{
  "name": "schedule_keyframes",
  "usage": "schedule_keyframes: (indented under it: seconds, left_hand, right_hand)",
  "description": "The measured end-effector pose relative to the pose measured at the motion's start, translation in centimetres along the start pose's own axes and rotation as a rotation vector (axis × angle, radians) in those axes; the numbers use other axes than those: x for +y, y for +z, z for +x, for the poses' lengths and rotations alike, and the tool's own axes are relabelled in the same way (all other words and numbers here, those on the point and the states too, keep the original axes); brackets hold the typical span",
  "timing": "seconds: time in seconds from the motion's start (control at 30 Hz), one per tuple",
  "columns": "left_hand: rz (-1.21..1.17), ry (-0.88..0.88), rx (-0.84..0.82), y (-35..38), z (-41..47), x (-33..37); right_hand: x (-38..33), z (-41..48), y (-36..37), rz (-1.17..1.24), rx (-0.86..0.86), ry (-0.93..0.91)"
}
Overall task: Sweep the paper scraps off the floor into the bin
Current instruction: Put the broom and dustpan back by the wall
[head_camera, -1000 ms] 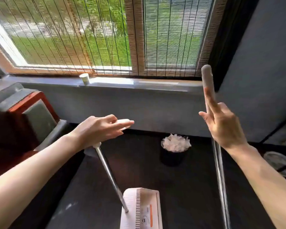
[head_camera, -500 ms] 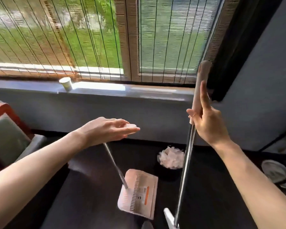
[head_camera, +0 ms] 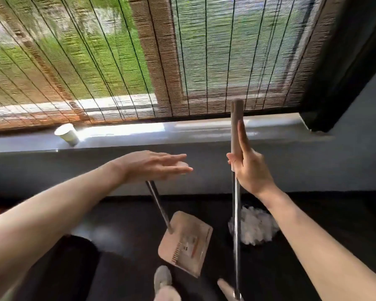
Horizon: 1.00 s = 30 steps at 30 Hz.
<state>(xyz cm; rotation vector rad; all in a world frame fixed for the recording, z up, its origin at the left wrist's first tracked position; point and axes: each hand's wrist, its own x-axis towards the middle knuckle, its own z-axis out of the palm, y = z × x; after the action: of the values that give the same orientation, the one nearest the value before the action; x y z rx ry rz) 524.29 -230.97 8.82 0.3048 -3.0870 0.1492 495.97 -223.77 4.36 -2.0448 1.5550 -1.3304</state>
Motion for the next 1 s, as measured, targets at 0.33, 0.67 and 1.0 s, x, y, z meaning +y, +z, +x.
schedule_keyframes:
  seconds: [0.33, 0.67, 1.0]
  left_hand:
    - [0.006, 0.132, 0.012, 13.6, 2.3, -10.5]
    - [-0.336, -0.403, 0.355, 19.3, 1.4, -10.8]
    - [-0.668, -0.458, 0.57, 19.0, 1.6, -10.7]
  right_hand:
    - [8.6, 2.8, 12.3, -0.038, -0.015, 0.048]
    - [11.8, 4.8, 16.7, -0.017, -0.027, 0.253]
    - [12.2, 5.4, 16.5, -0.05, -0.1, 0.296]
